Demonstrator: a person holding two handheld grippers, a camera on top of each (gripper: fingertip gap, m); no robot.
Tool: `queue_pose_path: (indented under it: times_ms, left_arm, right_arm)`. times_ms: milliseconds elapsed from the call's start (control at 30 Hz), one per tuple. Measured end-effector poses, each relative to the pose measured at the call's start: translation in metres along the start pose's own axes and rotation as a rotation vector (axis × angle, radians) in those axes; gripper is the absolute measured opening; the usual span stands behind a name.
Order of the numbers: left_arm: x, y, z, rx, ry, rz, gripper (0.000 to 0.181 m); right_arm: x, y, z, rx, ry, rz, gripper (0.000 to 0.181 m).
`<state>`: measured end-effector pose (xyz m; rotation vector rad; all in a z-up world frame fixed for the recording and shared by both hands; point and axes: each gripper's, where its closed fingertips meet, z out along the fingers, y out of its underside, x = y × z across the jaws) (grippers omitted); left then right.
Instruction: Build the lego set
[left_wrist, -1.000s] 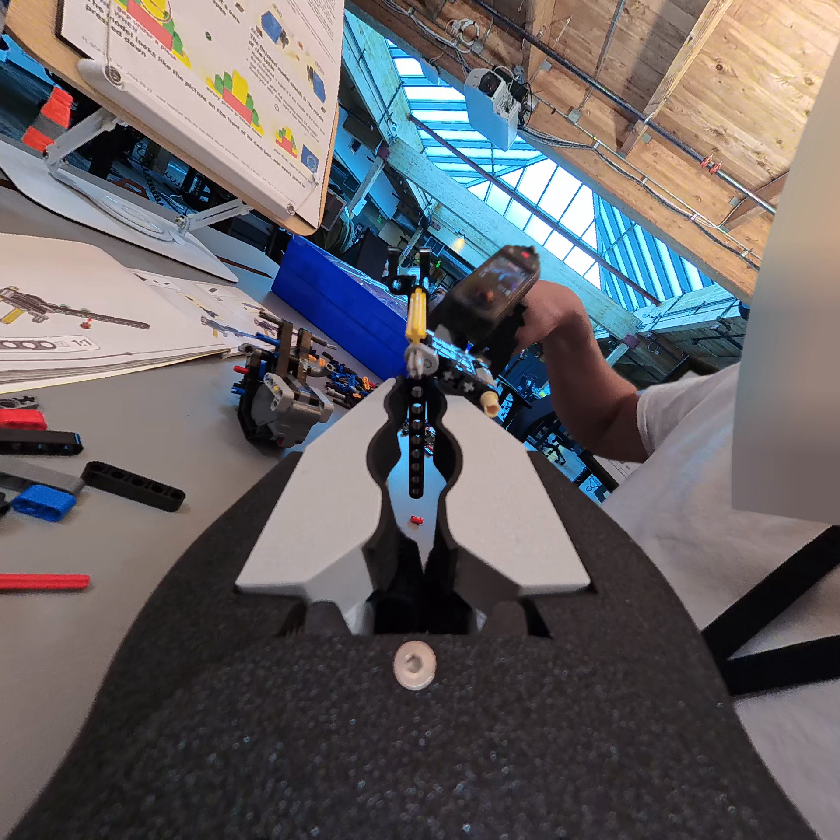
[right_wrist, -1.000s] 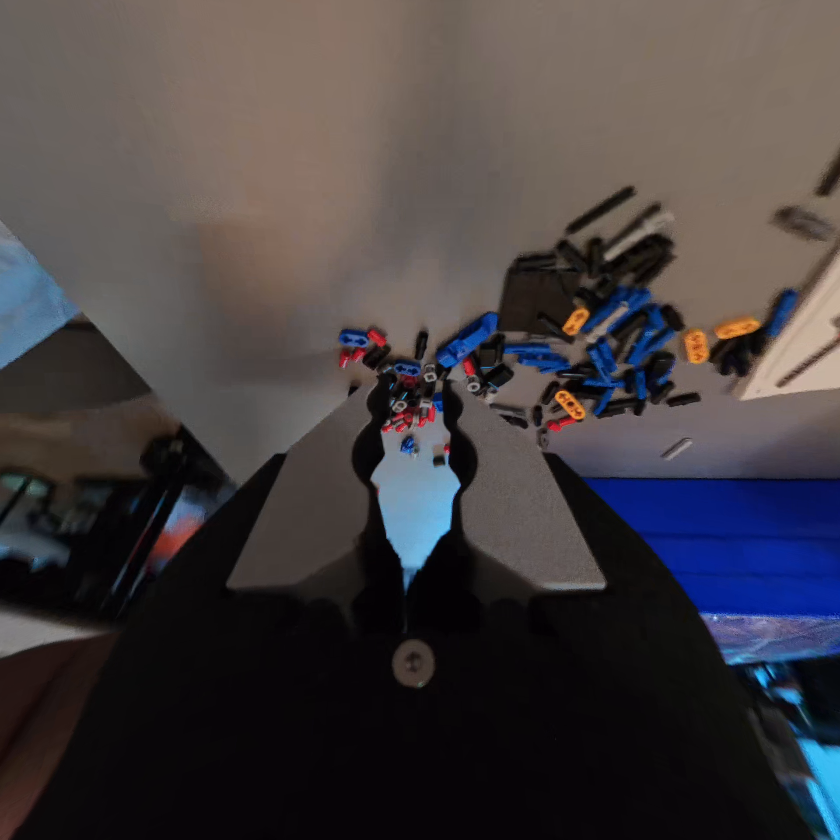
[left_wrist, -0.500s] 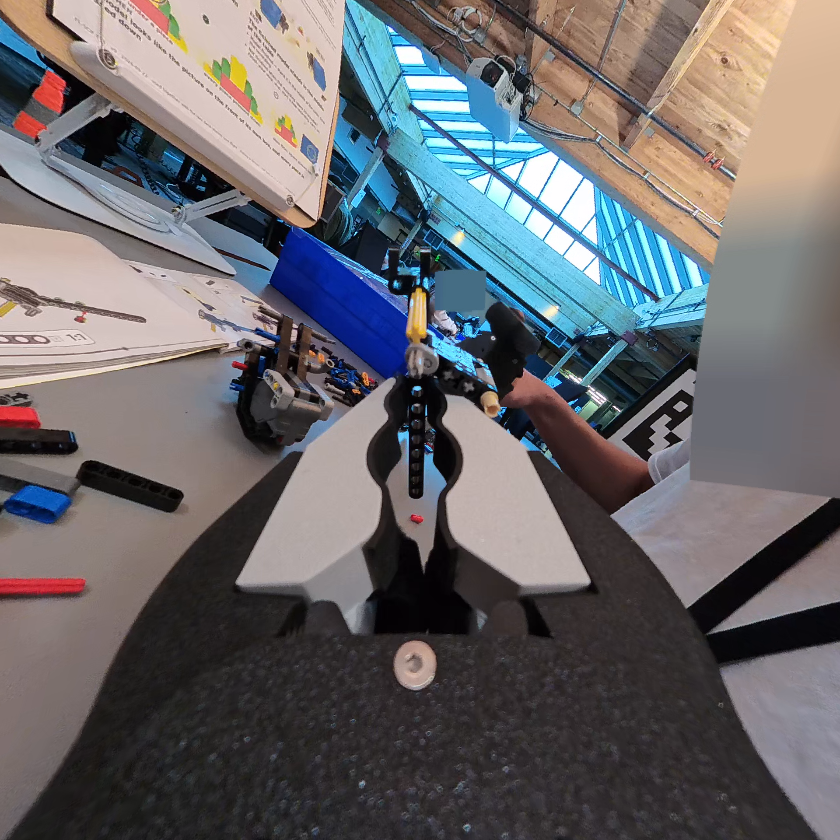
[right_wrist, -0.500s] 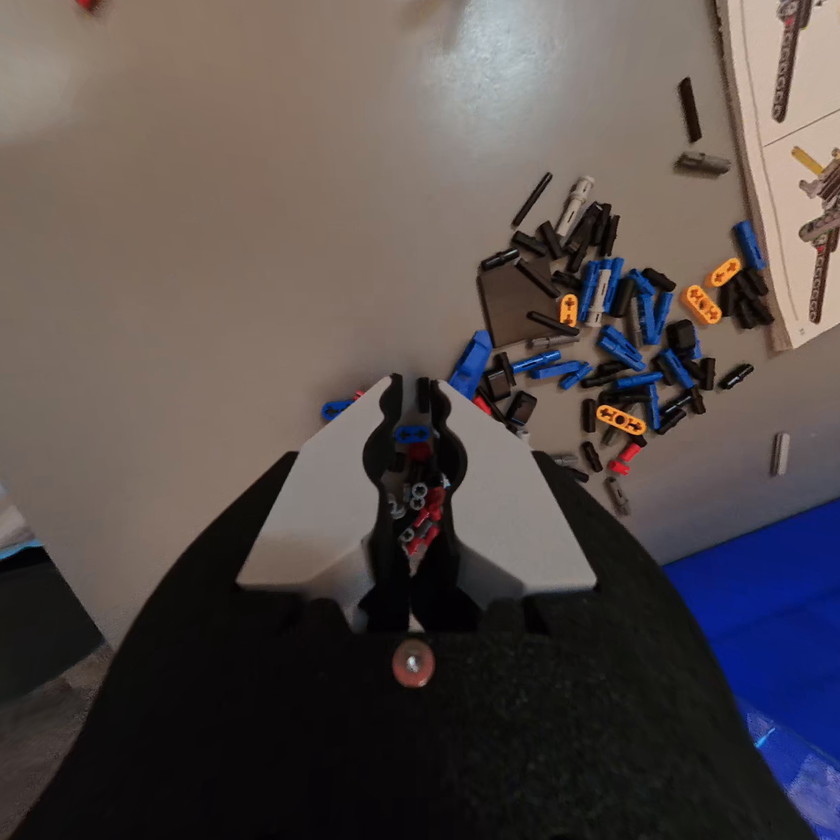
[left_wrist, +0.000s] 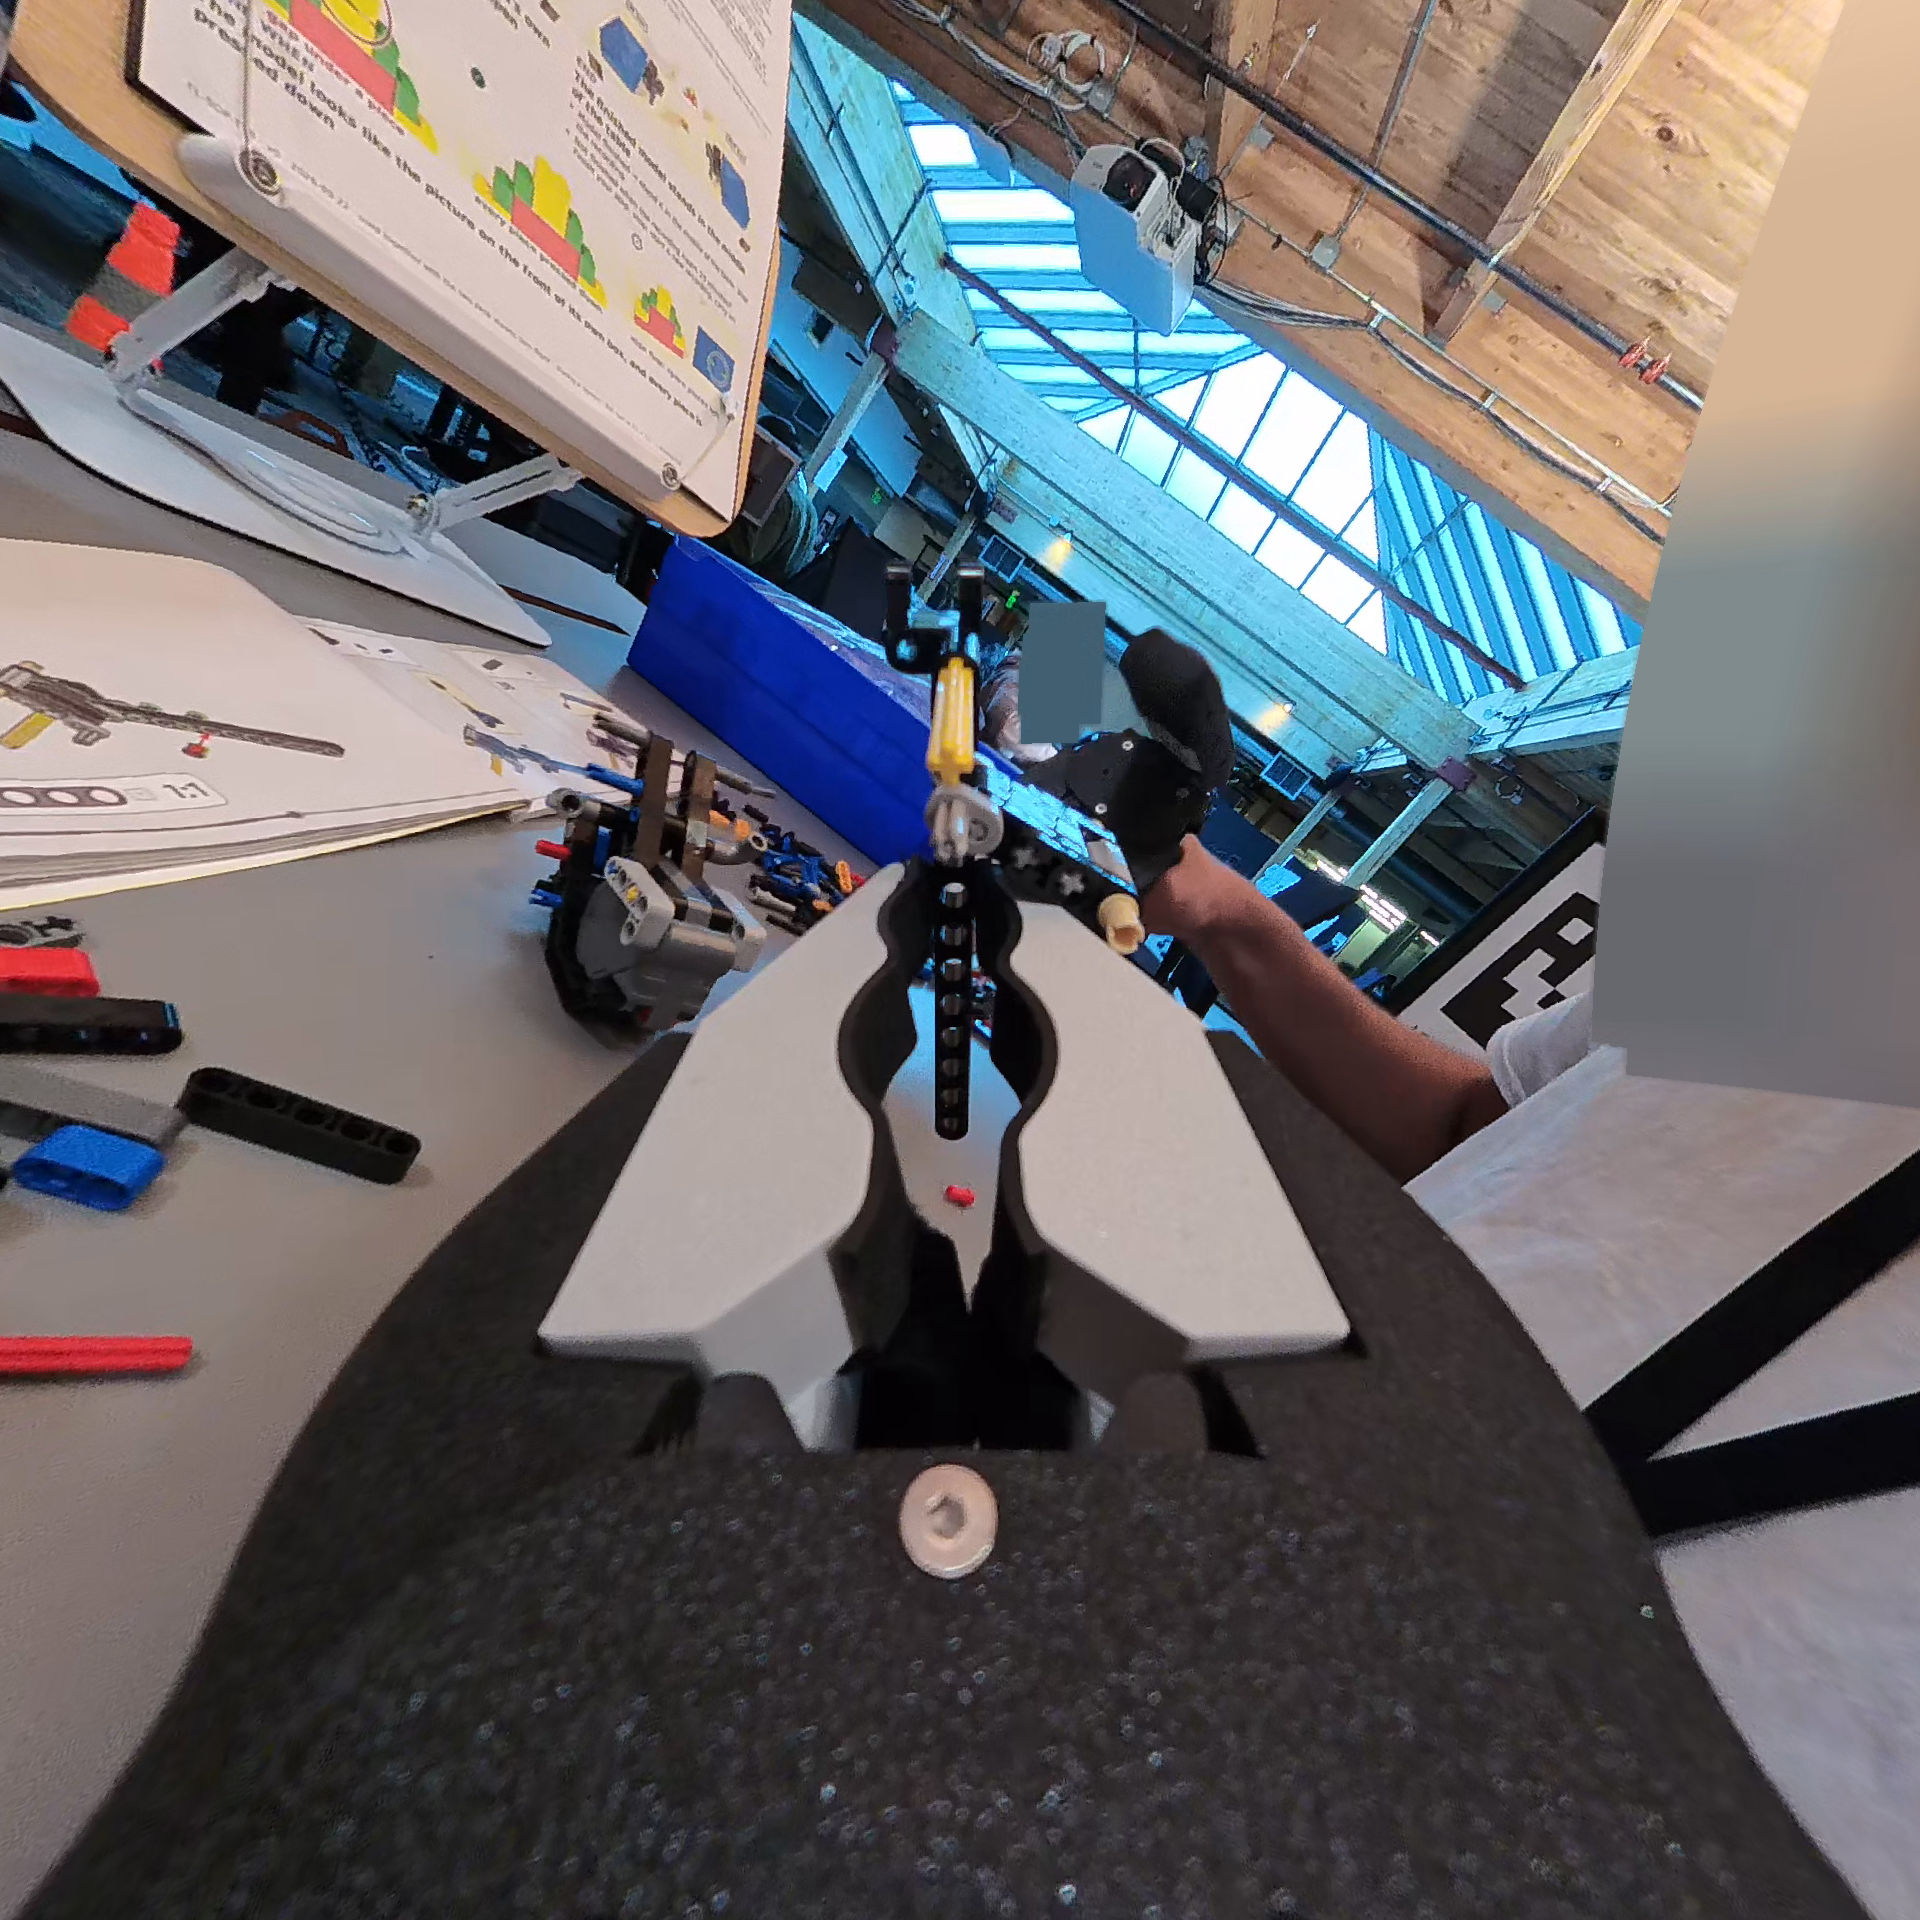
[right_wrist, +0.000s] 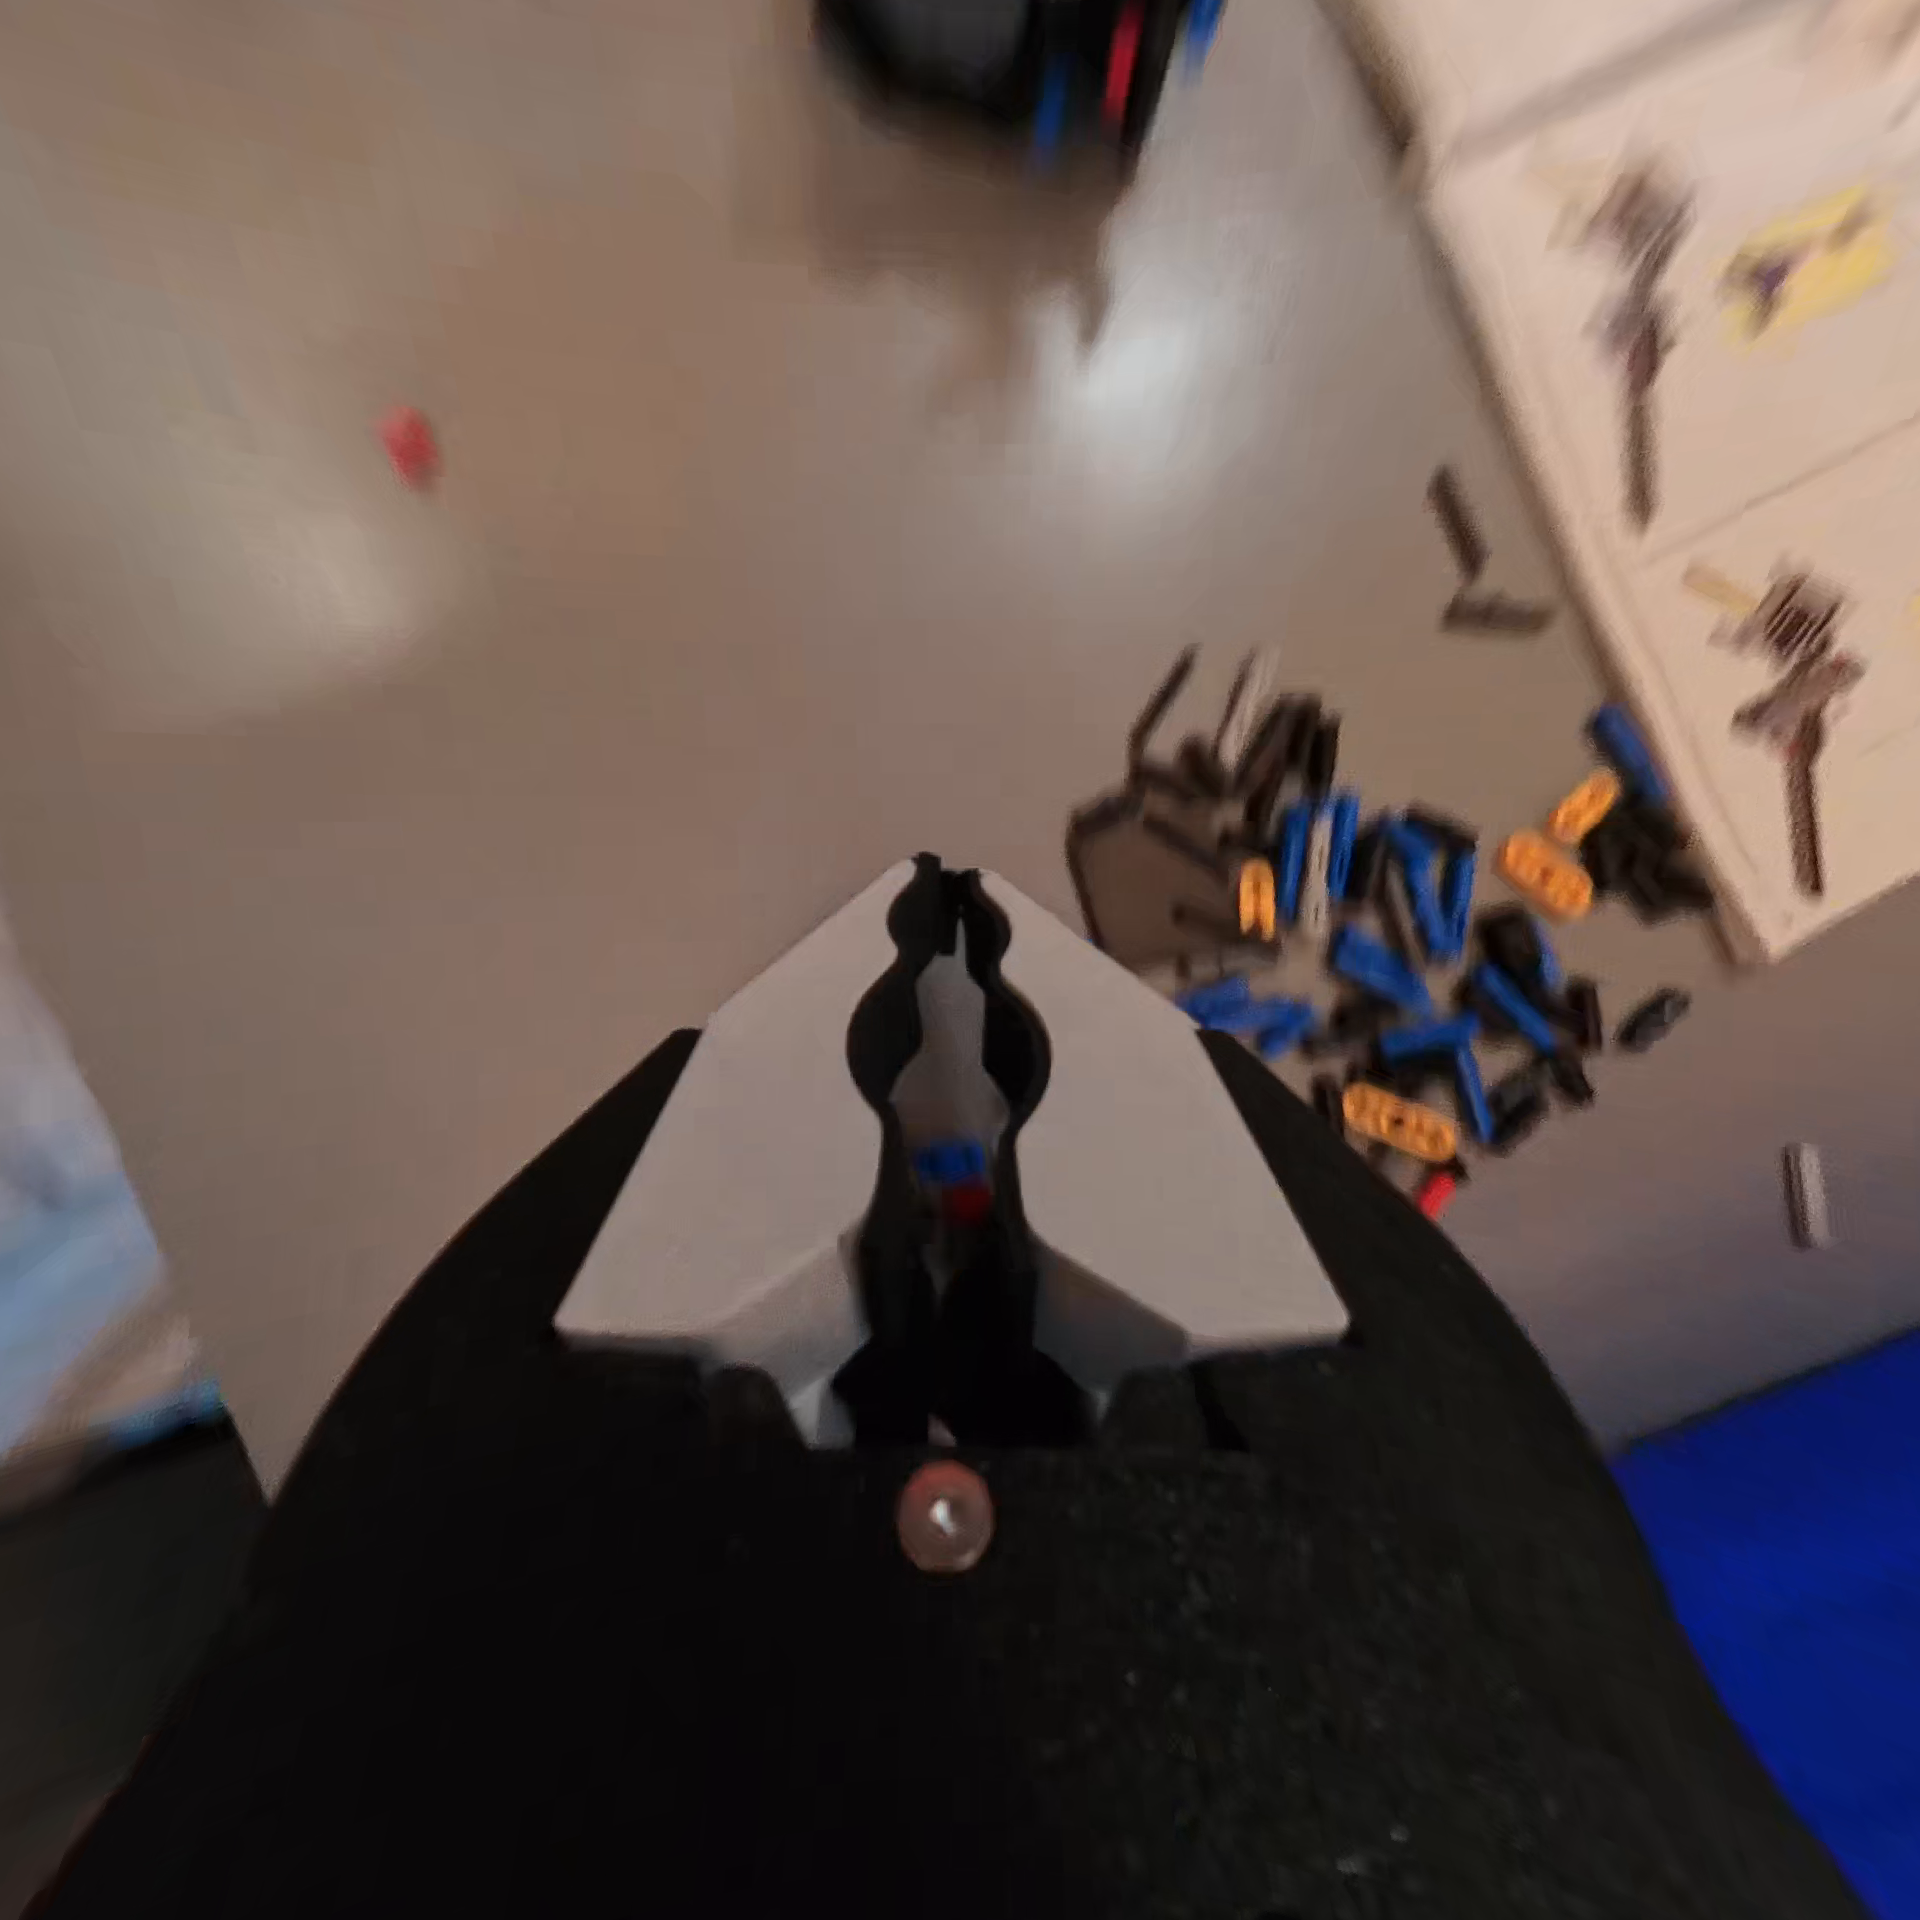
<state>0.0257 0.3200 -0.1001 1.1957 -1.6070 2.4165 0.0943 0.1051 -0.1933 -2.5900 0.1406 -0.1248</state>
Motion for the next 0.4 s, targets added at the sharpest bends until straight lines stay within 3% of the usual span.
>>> queue_pose_path:
  times_ms: [100, 200, 300, 400]
  left_arm:
    - [0.01, -0.005, 0.008, 0.072, 0.069, -0.067, 0.005]
    - [0.026, -0.012, 0.018, 0.199, 0.193, -0.205, 0.005]
    - [0.04, -0.012, 0.028, 0.275, 0.312, -0.347, 0.005]
    - [0.05, -0.01, 0.033, 0.308, 0.406, -0.464, 0.005]
  right_arm:
    - [-0.02, -0.096, -0.018, 0.485, -0.108, 0.179, 0.003]
    - [-0.059, -0.185, -0.053, 1.015, -0.371, 0.339, 0.002]
    - [-0.076, -0.217, -0.047, 1.179, -0.448, 0.407, 0.003]
    - [-0.078, -0.225, -0.051, 1.303, -0.54, 0.486, 0.003]
